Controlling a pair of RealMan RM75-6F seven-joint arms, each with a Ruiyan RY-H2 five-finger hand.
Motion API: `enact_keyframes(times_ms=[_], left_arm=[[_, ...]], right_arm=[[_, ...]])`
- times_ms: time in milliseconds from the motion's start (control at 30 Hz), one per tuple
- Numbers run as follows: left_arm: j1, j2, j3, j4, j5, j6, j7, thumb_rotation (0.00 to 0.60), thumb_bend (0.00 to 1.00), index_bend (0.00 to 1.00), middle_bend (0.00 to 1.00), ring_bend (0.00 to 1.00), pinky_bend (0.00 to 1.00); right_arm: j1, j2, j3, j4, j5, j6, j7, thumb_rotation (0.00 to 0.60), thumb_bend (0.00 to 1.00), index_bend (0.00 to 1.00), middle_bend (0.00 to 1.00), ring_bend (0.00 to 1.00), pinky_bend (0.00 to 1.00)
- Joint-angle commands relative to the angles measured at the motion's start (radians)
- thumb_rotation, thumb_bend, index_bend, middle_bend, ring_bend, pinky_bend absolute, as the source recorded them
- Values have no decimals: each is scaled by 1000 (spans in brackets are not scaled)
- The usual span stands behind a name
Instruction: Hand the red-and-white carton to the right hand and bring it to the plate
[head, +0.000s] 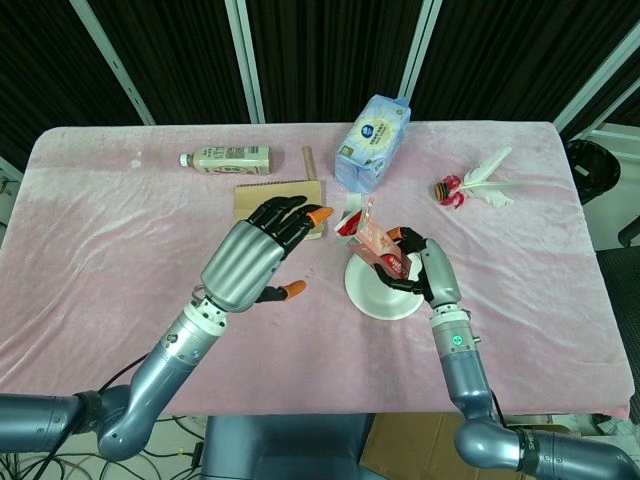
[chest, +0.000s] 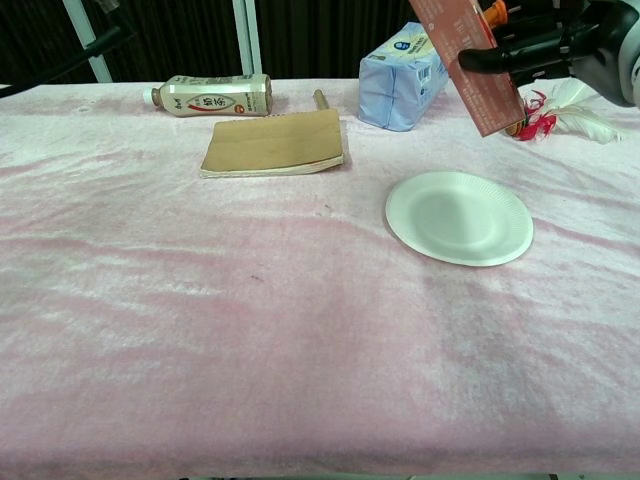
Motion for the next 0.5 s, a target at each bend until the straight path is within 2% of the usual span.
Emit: enact_keyframes(times_ms=[33,300,500], left_arm=[[86,41,64,-20,69,65,-78,600,0,108,169,105,178],[271,148,203,41,242,185,-288,600,0,107,167,105,178],[389,181,300,109,292,236,-411,600,0,106,158,105,174]], right_arm=[[-23,-30,37,25,-11,50,73,600,324,474,453,381,366],[-39,-73,93,61,-13,112,139,600,324,475,452,381,366],[-47,-83,98,74,-2,112,144,600,313,475,423,362,365]])
